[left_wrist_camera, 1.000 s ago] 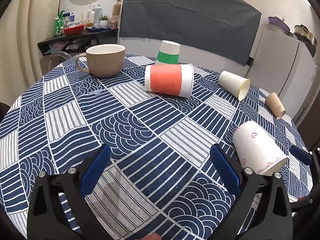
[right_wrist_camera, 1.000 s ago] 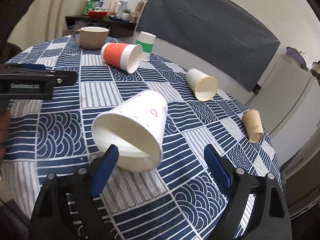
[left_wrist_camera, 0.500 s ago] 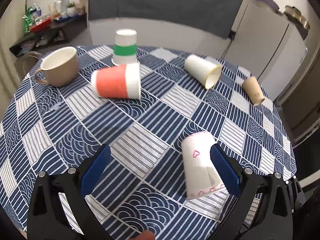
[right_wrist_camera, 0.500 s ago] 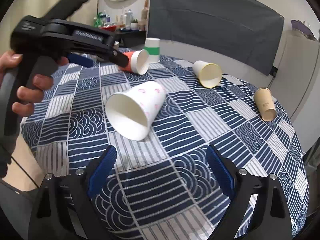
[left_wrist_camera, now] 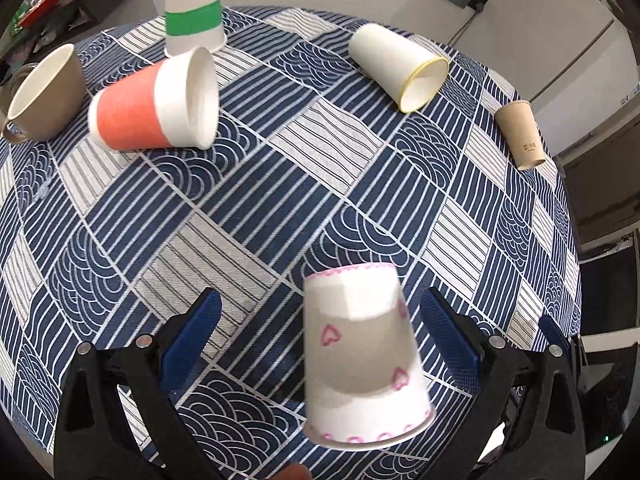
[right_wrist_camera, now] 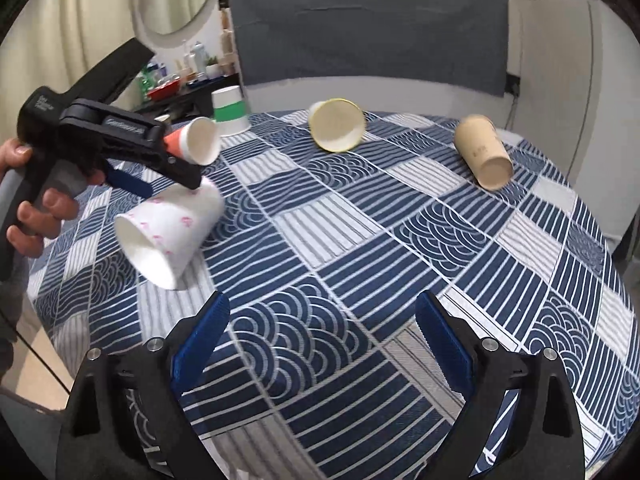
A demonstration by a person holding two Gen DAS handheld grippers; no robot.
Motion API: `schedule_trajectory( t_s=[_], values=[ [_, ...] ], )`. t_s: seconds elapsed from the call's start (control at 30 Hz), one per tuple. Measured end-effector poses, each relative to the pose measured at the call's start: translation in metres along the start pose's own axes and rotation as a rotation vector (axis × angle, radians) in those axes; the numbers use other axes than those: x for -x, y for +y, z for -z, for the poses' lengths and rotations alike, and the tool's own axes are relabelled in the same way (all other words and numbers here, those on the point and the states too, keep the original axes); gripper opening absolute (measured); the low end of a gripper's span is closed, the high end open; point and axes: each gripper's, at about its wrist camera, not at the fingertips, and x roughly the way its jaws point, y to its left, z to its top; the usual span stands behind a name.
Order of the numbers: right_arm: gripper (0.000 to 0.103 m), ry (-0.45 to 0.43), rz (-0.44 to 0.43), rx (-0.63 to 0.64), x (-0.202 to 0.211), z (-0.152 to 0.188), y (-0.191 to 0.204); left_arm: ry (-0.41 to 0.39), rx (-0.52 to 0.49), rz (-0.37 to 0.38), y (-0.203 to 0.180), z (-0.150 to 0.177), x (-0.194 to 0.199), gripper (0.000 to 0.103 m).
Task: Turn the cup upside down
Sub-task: 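Close the left gripper on the heart-print cup's side while the right gripper releases it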
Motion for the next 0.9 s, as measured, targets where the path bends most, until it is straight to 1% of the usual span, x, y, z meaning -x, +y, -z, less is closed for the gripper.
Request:
schedule_trajectory(
  t_s=[0.07, 0.17, 0.27, 0.4, 0.47, 0.53, 0.6, 0.67, 0.73, 0.77, 0.9],
  values=[
    [0.090, 0.003, -0.001, -0.028, -0.004, -0.001, -0.010, 0.042, 0.013, 0.023, -0.001, -0.002, -0.005, 0.097],
    [0.090, 0.002, -0.026, -0.071, -0.006, -0.002, -0.020, 0.072, 0.005, -0.003, -0.007, -0.004, -0.015, 0.097],
    [0.090, 0.018, -0.055, -0.108, -0.012, -0.001, -0.029, 0.104, 0.001, -0.010, -0.011, -0.008, -0.025, 0.097],
    [0.090, 0.035, -0.052, -0.139, -0.017, 0.001, -0.036, 0.141, -0.003, -0.018, -0.018, -0.012, -0.036, 0.097],
    [0.090, 0.039, -0.050, -0.159, -0.019, 0.002, -0.041, 0.151, 0.002, -0.013, -0.018, -0.012, -0.038, 0.095],
    [0.090, 0.045, -0.048, -0.167, -0.020, 0.003, -0.043, 0.162, 0.000, -0.008, -0.019, -0.012, -0.039, 0.087],
    [0.090, 0.044, -0.045, -0.169, -0.020, 0.003, -0.045, 0.168, -0.007, -0.005, -0.020, -0.012, -0.040, 0.081],
    [0.090, 0.044, -0.043, -0.167, -0.021, 0.003, -0.045, 0.168, -0.012, -0.009, -0.020, -0.012, -0.041, 0.079],
    [0.090, 0.044, -0.045, -0.166, -0.022, 0.003, -0.044, 0.163, -0.014, -0.014, -0.022, -0.013, -0.041, 0.064],
    [0.090, 0.045, -0.045, -0.165, -0.022, 0.003, -0.044, 0.166, -0.014, -0.007, -0.020, -0.013, -0.040, 0.060],
    [0.090, 0.048, -0.041, -0.165, -0.023, 0.003, -0.043, 0.172, -0.019, 0.012, -0.016, -0.010, -0.035, 0.059]
  ],
)
